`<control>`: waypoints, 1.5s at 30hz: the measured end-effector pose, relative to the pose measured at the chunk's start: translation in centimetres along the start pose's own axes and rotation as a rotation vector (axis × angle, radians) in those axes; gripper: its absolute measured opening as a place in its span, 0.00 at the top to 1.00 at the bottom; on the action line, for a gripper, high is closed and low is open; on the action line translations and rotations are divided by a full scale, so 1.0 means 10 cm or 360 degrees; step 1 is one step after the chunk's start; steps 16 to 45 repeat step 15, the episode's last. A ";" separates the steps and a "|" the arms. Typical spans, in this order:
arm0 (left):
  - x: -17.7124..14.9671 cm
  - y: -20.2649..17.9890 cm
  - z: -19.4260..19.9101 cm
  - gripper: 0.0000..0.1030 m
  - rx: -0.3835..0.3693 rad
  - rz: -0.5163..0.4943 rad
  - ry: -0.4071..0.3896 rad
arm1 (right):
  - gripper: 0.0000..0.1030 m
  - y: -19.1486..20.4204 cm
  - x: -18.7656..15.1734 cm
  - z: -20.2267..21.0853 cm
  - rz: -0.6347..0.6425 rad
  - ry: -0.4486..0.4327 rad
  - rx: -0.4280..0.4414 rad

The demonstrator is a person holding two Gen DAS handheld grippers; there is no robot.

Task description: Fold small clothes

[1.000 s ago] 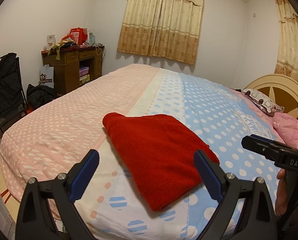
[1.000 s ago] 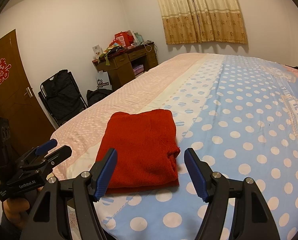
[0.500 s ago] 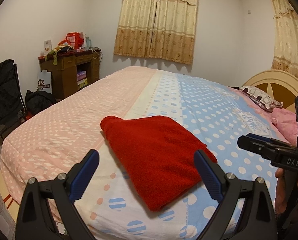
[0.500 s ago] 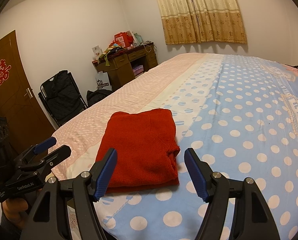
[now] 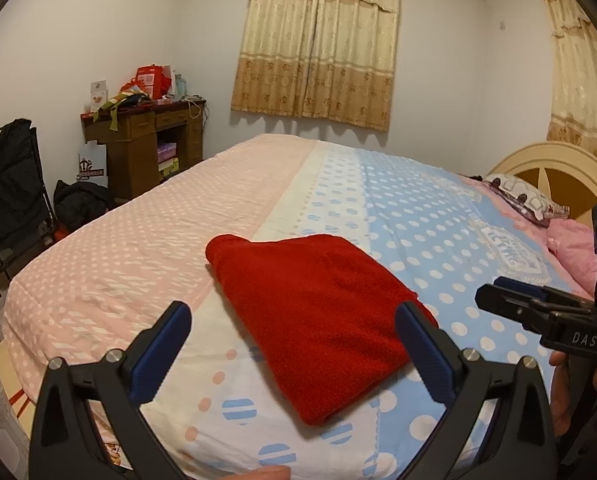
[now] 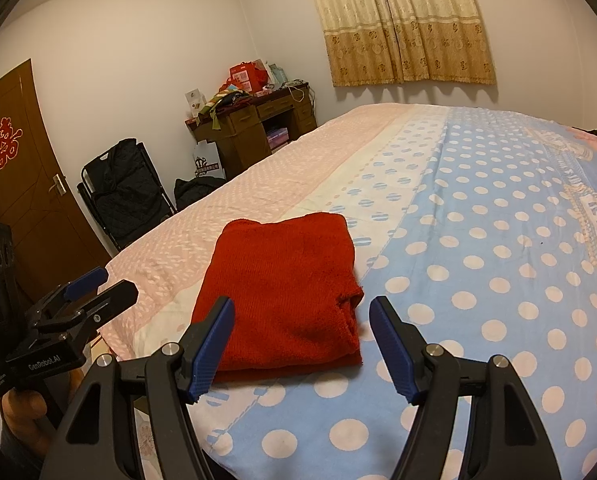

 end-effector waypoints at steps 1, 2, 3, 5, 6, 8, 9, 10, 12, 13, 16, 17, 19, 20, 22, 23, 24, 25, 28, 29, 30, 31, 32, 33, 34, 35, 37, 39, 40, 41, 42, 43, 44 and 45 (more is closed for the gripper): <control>0.00 -0.01 0.00 0.00 0.0013 -0.0005 -0.0001 | 0.31 0.01 -0.01 -0.01 0.0003 0.0003 0.0001; 0.00 -0.01 0.00 0.00 0.0026 -0.0014 -0.0006 | 0.31 0.03 -0.02 -0.01 0.0007 0.0007 0.0001; 0.00 -0.01 0.00 0.00 0.0043 -0.0019 -0.0003 | 0.31 0.05 -0.04 -0.02 0.0013 0.0012 0.0002; -0.01 0.02 -0.02 0.00 0.0070 -0.0009 0.0010 | 0.31 0.05 -0.05 -0.03 0.0018 0.0020 0.0001; -0.02 0.04 -0.03 0.00 0.0077 -0.0002 0.0015 | 0.31 0.06 -0.05 -0.04 0.0018 0.0025 -0.0003; -0.04 0.09 -0.04 0.00 0.0100 0.0015 0.0026 | 0.31 0.06 -0.07 -0.05 0.0017 0.0032 -0.0004; -0.04 0.12 -0.04 0.00 0.0104 0.0022 0.0025 | 0.31 0.06 -0.08 -0.06 0.0015 0.0034 -0.0005; -0.05 0.15 -0.04 0.00 0.0119 0.0031 0.0021 | 0.31 0.06 -0.08 -0.06 0.0013 0.0036 -0.0005; -0.05 0.20 -0.04 0.00 0.0146 0.0037 0.0012 | 0.31 0.07 -0.09 -0.07 0.0012 0.0042 -0.0002; -0.05 0.21 -0.04 0.00 0.0155 0.0031 0.0011 | 0.31 0.06 -0.09 -0.08 0.0009 0.0043 -0.0002; -0.05 0.21 -0.05 0.00 0.0165 0.0030 0.0006 | 0.31 0.06 -0.10 -0.09 0.0007 0.0048 -0.0001; -0.05 0.21 -0.05 0.00 0.0165 0.0030 0.0006 | 0.31 0.06 -0.10 -0.09 0.0007 0.0048 -0.0001; -0.05 0.21 -0.05 0.00 0.0165 0.0030 0.0006 | 0.31 0.06 -0.10 -0.09 0.0007 0.0048 -0.0001; -0.05 0.21 -0.05 0.00 0.0165 0.0030 0.0006 | 0.31 0.06 -0.10 -0.09 0.0007 0.0048 -0.0001; -0.05 0.21 -0.05 0.00 0.0165 0.0030 0.0006 | 0.31 0.06 -0.10 -0.09 0.0007 0.0048 -0.0001; -0.05 0.21 -0.05 0.00 0.0165 0.0030 0.0006 | 0.31 0.06 -0.10 -0.09 0.0007 0.0048 -0.0001; -0.05 0.21 -0.05 0.00 0.0165 0.0030 0.0006 | 0.31 0.06 -0.10 -0.09 0.0007 0.0048 -0.0001; -0.05 0.21 -0.05 0.00 0.0165 0.0030 0.0006 | 0.31 0.06 -0.10 -0.09 0.0007 0.0048 -0.0001; -0.05 0.21 -0.05 0.00 0.0165 0.0030 0.0006 | 0.31 0.06 -0.10 -0.09 0.0007 0.0048 -0.0001; -0.05 0.21 -0.05 0.00 0.0165 0.0030 0.0006 | 0.31 0.06 -0.10 -0.09 0.0007 0.0048 -0.0001; -0.05 0.21 -0.05 0.00 0.0165 0.0030 0.0006 | 0.31 0.06 -0.10 -0.09 0.0007 0.0048 -0.0001; -0.05 0.21 -0.05 0.00 0.0165 0.0030 0.0006 | 0.31 0.06 -0.10 -0.09 0.0007 0.0048 -0.0001; -0.05 0.21 -0.05 0.00 0.0165 0.0030 0.0006 | 0.31 0.06 -0.10 -0.09 0.0007 0.0048 -0.0001; -0.05 0.21 -0.05 0.00 0.0165 0.0030 0.0006 | 0.31 0.06 -0.10 -0.09 0.0007 0.0048 -0.0001; -0.05 0.21 -0.05 0.00 0.0165 0.0030 0.0006 | 0.31 0.06 -0.10 -0.09 0.0007 0.0048 -0.0001; -0.05 0.21 -0.05 0.00 0.0165 0.0030 0.0006 | 0.31 0.06 -0.10 -0.09 0.0007 0.0048 -0.0001; -0.05 0.21 -0.05 0.00 0.0165 0.0030 0.0006 | 0.31 0.06 -0.10 -0.09 0.0007 0.0048 -0.0001; -0.05 0.21 -0.05 0.00 0.0165 0.0030 0.0006 | 0.31 0.06 -0.10 -0.09 0.0007 0.0048 -0.0001; -0.05 0.21 -0.05 0.00 0.0165 0.0030 0.0006 | 0.31 0.06 -0.10 -0.09 0.0007 0.0048 -0.0001; -0.05 0.21 -0.05 0.00 0.0165 0.0030 0.0006 | 0.31 0.06 -0.10 -0.09 0.0007 0.0048 -0.0001; -0.05 0.21 -0.05 0.00 0.0165 0.0030 0.0006 | 0.31 0.06 -0.10 -0.09 0.0007 0.0048 -0.0001; -0.05 0.21 -0.05 0.00 0.0165 0.0030 0.0006 | 0.31 0.06 -0.10 -0.09 0.0007 0.0048 -0.0001; -0.05 0.21 -0.05 0.00 0.0165 0.0030 0.0006 | 0.31 0.06 -0.10 -0.09 0.0007 0.0048 -0.0001; -0.05 0.21 -0.05 0.00 0.0165 0.0030 0.0006 | 0.31 0.06 -0.10 -0.09 0.0007 0.0048 -0.0001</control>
Point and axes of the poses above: each gripper's, at about its wrist camera, not at the fingertips, and z roughly against the way its jaws point, y to its left, x to its top, the point moved 7 cm from there along -z, roughly the way its jaws point, and after that the axes turned 5 degrees about -z, right-handed, at the moved point
